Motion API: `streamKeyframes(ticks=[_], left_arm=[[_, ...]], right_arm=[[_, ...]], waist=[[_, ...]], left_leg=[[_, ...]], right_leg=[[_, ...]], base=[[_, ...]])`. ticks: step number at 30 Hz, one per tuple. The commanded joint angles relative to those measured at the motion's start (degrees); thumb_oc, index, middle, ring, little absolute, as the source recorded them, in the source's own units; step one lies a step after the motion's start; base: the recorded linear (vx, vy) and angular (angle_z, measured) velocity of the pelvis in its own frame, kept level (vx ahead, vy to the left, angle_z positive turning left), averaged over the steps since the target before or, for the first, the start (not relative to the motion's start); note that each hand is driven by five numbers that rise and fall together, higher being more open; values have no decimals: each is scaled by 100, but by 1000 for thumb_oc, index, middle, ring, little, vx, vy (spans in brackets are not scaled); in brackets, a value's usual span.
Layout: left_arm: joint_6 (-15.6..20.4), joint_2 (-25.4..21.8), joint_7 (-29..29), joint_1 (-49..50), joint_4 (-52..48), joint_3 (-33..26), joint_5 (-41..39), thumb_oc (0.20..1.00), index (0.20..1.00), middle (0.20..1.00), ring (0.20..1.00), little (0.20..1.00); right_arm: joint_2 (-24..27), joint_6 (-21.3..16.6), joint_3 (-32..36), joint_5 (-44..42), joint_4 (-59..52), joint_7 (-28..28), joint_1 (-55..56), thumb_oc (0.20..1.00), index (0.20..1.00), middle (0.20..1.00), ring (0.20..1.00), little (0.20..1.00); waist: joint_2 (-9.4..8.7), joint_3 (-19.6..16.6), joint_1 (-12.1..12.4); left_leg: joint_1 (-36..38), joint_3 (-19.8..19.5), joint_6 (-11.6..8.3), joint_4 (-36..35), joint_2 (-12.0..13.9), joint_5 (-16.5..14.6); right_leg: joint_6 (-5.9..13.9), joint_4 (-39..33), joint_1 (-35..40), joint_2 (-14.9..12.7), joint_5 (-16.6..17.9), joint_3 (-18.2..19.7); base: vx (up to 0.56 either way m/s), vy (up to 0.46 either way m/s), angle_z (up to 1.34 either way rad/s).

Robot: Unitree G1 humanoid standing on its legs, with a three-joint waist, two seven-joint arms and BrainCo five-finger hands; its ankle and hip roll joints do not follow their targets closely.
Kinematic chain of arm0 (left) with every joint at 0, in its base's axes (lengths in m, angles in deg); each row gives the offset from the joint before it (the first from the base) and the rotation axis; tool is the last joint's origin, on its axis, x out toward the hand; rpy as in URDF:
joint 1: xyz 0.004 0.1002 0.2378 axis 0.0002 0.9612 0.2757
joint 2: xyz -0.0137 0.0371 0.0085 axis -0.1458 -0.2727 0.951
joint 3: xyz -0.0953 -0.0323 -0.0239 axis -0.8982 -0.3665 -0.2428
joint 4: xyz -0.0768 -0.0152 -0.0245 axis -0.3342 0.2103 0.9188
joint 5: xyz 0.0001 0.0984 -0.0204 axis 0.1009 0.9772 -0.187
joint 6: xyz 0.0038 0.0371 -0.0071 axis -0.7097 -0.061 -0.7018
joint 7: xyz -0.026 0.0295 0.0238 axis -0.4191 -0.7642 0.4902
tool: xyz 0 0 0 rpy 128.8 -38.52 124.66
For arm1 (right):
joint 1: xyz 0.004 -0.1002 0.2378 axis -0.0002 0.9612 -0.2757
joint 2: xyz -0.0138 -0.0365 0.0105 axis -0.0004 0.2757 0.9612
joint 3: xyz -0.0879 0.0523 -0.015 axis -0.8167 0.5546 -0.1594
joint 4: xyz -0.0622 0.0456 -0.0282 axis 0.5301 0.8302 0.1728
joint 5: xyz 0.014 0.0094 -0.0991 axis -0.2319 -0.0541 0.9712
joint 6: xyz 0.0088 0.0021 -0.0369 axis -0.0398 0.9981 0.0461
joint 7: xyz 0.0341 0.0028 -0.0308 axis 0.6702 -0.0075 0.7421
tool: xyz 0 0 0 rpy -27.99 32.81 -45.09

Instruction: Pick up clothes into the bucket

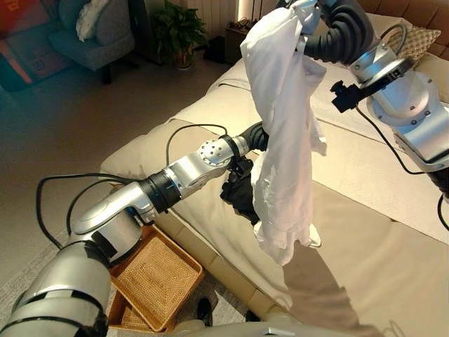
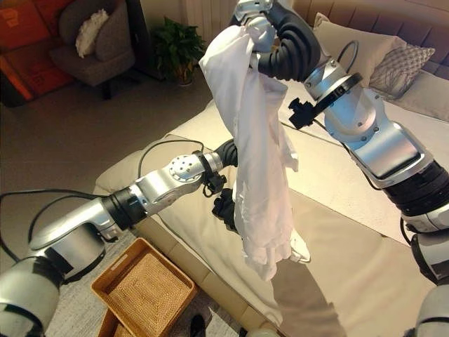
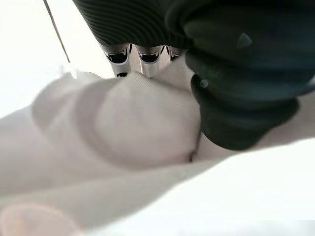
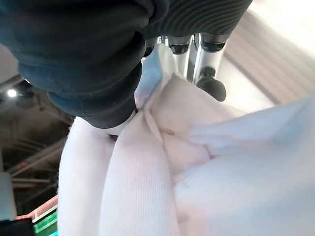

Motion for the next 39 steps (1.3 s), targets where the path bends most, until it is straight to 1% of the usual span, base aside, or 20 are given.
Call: streamKeyframes(ticks=[1, 5, 6, 7, 8, 9, 11, 13, 15, 21, 26, 28, 29, 30, 32, 35, 36, 37, 38, 39], left_arm=[[308, -138, 107, -480, 175, -84, -496, 200, 200, 200, 200, 200], [344, -448, 95, -299, 38, -278, -704, 200, 200, 200, 200, 200], [347, -536, 82, -205, -14, -410, -825, 200, 200, 200, 200, 200], [361, -608, 45, -68, -26, -576, -983, 200, 200, 200, 200, 200], [354, -728, 18, 137, -77, -780, -1124, 200, 200, 200, 200, 200], [352, -732, 17, 145, -84, -783, -1124, 200, 200, 200, 200, 200], [330, -891, -58, 683, -193, -1335, -1636, 200, 200, 200, 200, 200], [347, -960, -88, 871, -256, -1525, -1709, 200, 200, 200, 200, 200], [372, -1062, -139, 1392, -436, -2065, -2012, 200, 200, 200, 200, 200], [501, -1238, -283, 2048, -552, -2874, -2187, 200, 200, 200, 200, 200], [716, -1720, -487, 2477, -421, -3682, -1782, 200, 200, 200, 200, 200], [797, -1941, -582, 2632, -407, -3956, -1486, 200, 200, 200, 200, 200], [859, -2254, -686, 2830, -486, -4248, -1003, 200, 200, 200, 200, 200], [855, -2259, -693, 2846, -504, -4250, -994, 200, 200, 200, 200, 200], [932, -2716, -765, 3173, -626, -4672, -325, 200, 200, 200, 200, 200], [1023, -2863, -850, 3496, -722, -5062, -80, 200, 200, 200, 200, 200], [1083, -2942, -928, 3791, -819, -5434, 141, 200, 200, 200, 200, 200], [1080, -2946, -931, 3816, -836, -5448, 146, 200, 200, 200, 200, 200], [1105, -2952, -983, 3916, -846, -5579, 257, 200, 200, 200, 200, 200], [1142, -2895, -1023, 4116, -842, -5838, 313, 200, 200, 200, 200, 200]], right_arm=[[76, -288, 535, -41, 9, -152, 206, 200, 200, 200, 200, 200], [180, -234, 695, 106, 155, -217, 406, 200, 200, 200, 200, 200], [202, -207, 750, 156, 224, -240, 482, 542, 542, 542, 542, 542], [255, -173, 823, 226, 315, -285, 546, 542, 542, 542, 542, 542], [284, -127, 918, 334, 408, -329, 695, 1000, 1000, 1000, 1000, 1000], [281, -127, 917, 337, 405, -330, 699, 1000, 1000, 1000, 1000, 1000], [306, -16, 1119, 504, 688, -413, 978, 1000, 1000, 1000, 1000, 1000], [297, 11, 1194, 538, 795, -456, 1086, 1000, 1000, 1000, 1000, 1000], [305, 116, 1364, 635, 1059, -477, 1342, 1000, 1000, 1000, 1000, 1000], [296, 273, 1546, 693, 1590, -451, 1646, 1000, 1000, 1000, 1000, 1000], [286, 328, 1849, 704, 1916, -355, 2113, 1000, 1000, 1000, 1000, 1000], [248, 354, 2000, 711, 1988, -312, 2349, 1000, 1000, 1000, 1000, 1000], [187, 378, 2230, 707, 1985, -246, 2683, 1000, 1000, 1000, 1000, 1000], [180, 383, 2257, 712, 1964, -243, 2717, 1000, 1000, 1000, 1000, 1000], [-13, 365, 2620, 649, 2018, -176, 3242, 1000, 1000, 1000, 1000, 1000], [-332, 345, 2881, 570, 2133, -145, 3670, 1000, 1000, 1000, 1000, 1000], [-739, 350, 3095, 554, 2297, -114, 4094, 1000, 1000, 1000, 1000, 1000], [-748, 353, 3101, 558, 2283, -113, 4110, 1000, 1000, 1000, 1000, 1000], [-1004, 354, 3166, 570, 2377, -126, 4285, 1000, 1000, 1000, 1000, 1000], [-1537, 357, 3281, 624, 2560, -140, 4646, 1000, 1000, 1000, 1000, 1000]], waist=[[-105, -393, 104], [-115, -410, 121], [-124, -412, 134], [-127, -407, 146], [-133, -408, 161], [-133, -411, 159], [-155, -396, 202], [-161, -399, 217], [-195, -388, 272], [-227, -378, 359], [-207, -347, 441], [-191, -334, 465], [-170, -298, 496], [-178, -305, 495], [-144, -236, 555], [-127, -172, 604], [-96, -111, 654], [-102, -116, 648], [-92, -87, 661], [-60, -28, 696]], left_leg=[[153, 217, -288, 299, 264, -598], [179, 204, -288, 285, 266, -602], [186, 197, -287, 286, 269, -604], [191, 191, -287, 286, 273, -604], [209, 188, -287, 279, 277, -610], [211, 188, -287, 278, 277, -610], [229, 187, -285, 284, 285, -625], [239, 187, -282, 281, 289, -629], [254, 187, -277, 281, 293, -633], [268, 157, -269, 270, 289, -646], [269, 141, -259, 266, 276, -646], [259, 131, -254, 268, 264, -643], [238, 112, -247, 279, 254, -636], [236, 109, -248, 281, 253, -637], [180, 70, -240, 324, 224, -636], [146, 40, -223, 359, 200, -641], [114, 4, -215, 378, 182, -637], [113, 1, -215, 382, 180, -639], [92, -28, -208, 388, 168, -638], [60, -74, -194, 402, 147, -634]], right_leg=[[518, 41, -369, -481, 543, -166], [522, 36, -351, -477, 539, -185], [520, 33, -333, -477, 535, -189], [517, 29, -322, -479, 528, -193], [508, 24, -306, -479, 520, -204], [508, 23, -305, -479, 520, -204], [497, 24, -295, -474, 510, -216], [495, 16, -282, -471, 505, -220], [486, 0, -251, -467, 496, -228], [477, -17, -232, -471, 484, -235], [472, -9, -219, -480, 474, -268], [474, 5, -230, -483, 469, -278], [469, 16, -255, -489, 469, -286], [469, 18, -255, -490, 467, -289], [469, 63, -292, -512, 461, -310], [466, 111, -318, -530, 452, -328], [461, 164, -337, -551, 436, -360], [461, 167, -336, -553, 433, -363], [458, 198, -349, -565, 419, -378], [454, 250, -369, -579, 399, -421]], base=[[16, -5, 8], [9, -6, 4], [0, 0, 0], [0, 0, 0], [0, 0, 0], [0, 0, 0], [0, 0, 0], [0, 0, 0], [0, 0, 0], [0, 0, 0], [0, 0, 0], [-4, 6, 2], [0, 0, 0], [0, 0, 0], [-20, 23, 6], [-17, 23, 8], [-19, 27, 11], [-22, 21, 14], [-31, 16, 11], [-45, 24, 14]])
